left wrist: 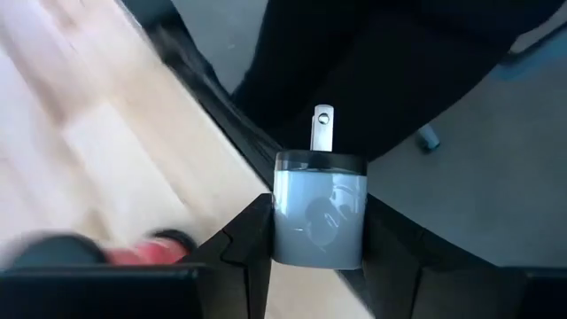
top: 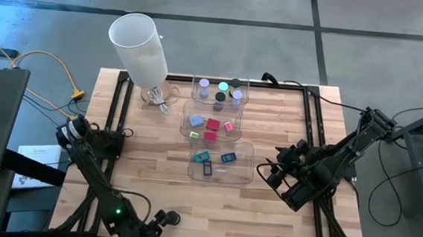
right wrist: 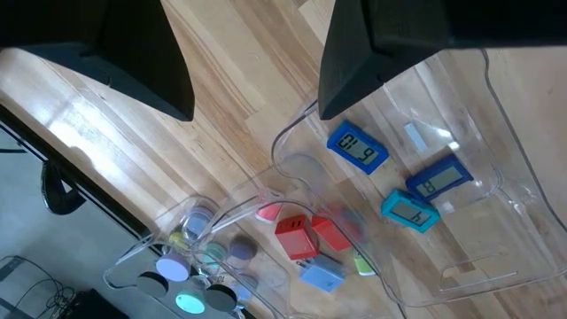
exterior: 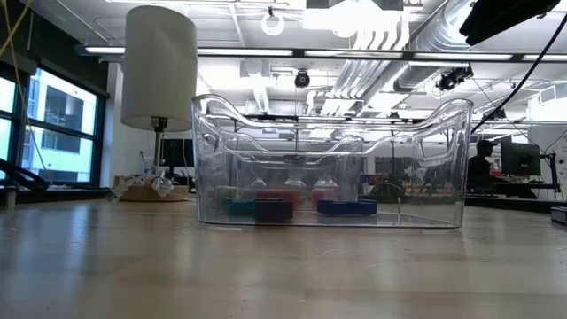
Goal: Pick & Place Office items
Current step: Put the small white charger adapter into the middle transparent bin
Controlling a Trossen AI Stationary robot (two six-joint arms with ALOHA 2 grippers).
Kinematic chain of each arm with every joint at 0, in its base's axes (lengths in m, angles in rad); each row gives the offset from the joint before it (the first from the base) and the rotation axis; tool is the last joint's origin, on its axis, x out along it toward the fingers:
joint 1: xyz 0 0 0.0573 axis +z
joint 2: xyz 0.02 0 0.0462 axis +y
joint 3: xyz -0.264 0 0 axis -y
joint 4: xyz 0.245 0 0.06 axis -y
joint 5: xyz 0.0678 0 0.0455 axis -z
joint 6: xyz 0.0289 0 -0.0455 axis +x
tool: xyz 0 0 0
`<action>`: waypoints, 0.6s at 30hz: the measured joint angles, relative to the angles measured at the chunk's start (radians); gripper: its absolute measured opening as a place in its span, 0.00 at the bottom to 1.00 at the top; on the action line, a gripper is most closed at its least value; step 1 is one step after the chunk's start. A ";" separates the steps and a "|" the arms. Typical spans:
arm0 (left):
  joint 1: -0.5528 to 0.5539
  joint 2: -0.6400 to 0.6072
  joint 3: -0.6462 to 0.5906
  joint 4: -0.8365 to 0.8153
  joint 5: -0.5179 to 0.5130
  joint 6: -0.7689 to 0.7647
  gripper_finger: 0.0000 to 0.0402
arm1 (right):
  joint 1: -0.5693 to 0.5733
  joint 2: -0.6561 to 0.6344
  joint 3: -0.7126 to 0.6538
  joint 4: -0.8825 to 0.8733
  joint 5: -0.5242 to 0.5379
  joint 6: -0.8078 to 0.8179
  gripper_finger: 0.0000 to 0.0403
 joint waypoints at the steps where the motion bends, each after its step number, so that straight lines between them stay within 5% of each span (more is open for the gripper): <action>1: 0.007 0.000 0.033 -0.039 -0.008 0.023 0.31 | 0.000 0.000 0.000 0.000 0.000 0.000 0.57; 7: 0.079 -0.001 0.204 -0.262 -0.082 0.152 0.31 | 0.000 0.000 0.000 0.000 0.000 0.000 0.57; 13: 0.186 -0.010 0.223 -0.290 -0.300 0.337 0.31 | 0.000 0.000 0.000 0.000 0.000 0.000 0.57; 16: 0.250 -0.010 0.223 -0.250 -0.480 0.380 0.32 | 0.000 0.000 0.000 0.000 0.000 0.000 0.57; 18: 0.273 -0.008 0.223 -0.184 -0.826 0.289 0.33 | 0.000 0.000 0.000 0.000 0.000 -0.003 0.57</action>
